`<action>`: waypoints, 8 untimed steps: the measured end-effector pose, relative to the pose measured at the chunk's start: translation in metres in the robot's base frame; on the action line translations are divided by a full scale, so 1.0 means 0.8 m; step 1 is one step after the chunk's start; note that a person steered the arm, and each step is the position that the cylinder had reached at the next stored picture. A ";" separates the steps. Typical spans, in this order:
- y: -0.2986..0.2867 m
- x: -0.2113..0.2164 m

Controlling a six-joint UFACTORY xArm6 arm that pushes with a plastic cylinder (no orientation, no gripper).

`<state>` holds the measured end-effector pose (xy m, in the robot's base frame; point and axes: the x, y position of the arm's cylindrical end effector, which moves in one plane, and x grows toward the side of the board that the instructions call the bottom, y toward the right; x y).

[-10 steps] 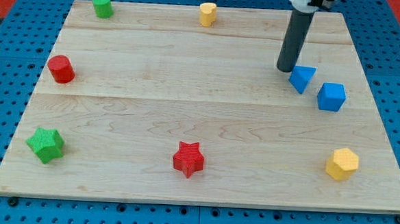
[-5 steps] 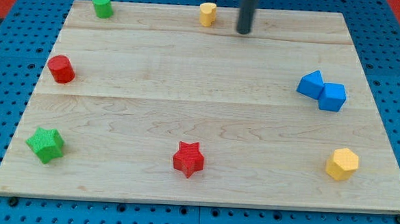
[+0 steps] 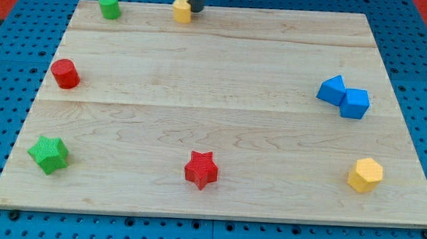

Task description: Push the yellow heart towards the the red circle

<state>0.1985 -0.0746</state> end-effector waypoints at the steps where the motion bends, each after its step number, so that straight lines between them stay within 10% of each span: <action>1: -0.072 0.009; 6: -0.142 0.024; 8: -0.087 0.142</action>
